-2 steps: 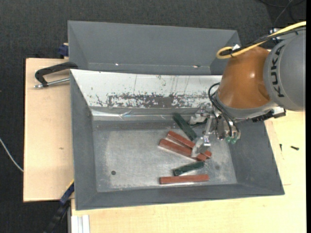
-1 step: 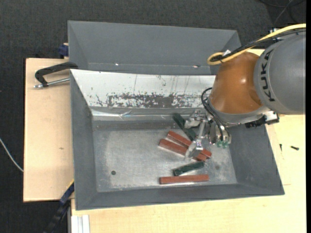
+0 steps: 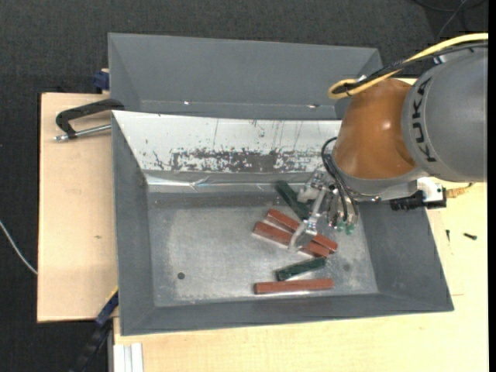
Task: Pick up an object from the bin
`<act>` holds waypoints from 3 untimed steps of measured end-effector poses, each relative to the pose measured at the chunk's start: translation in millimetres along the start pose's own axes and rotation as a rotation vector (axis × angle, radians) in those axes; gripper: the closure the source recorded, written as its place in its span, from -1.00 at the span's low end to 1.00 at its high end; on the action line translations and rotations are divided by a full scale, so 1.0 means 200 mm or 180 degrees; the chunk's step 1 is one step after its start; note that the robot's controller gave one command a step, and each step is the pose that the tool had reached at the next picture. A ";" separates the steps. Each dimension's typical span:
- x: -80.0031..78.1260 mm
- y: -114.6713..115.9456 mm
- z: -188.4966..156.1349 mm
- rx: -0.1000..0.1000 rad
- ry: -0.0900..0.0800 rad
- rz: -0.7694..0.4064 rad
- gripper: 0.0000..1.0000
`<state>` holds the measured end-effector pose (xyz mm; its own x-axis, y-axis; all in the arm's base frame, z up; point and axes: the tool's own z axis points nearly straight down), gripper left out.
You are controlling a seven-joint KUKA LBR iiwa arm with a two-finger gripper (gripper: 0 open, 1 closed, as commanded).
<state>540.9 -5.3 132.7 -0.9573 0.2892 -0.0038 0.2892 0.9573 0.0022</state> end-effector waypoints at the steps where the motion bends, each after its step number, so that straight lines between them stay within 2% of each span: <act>1: -0.01 -0.01 0.28 -0.0003 0.0000 -0.0260 -1.00; 2: -0.01 -0.02 0.26 0.0000 -0.0004 -0.0263 1.00; 3: -0.01 -0.02 0.26 0.0000 -0.0004 -0.0263 1.00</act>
Offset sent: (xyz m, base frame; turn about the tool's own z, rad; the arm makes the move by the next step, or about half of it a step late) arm -0.0038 0.0004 -0.0627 0.1813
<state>541.7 -9.0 81.4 -0.9778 0.2093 -0.0052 0.2093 0.9778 0.0020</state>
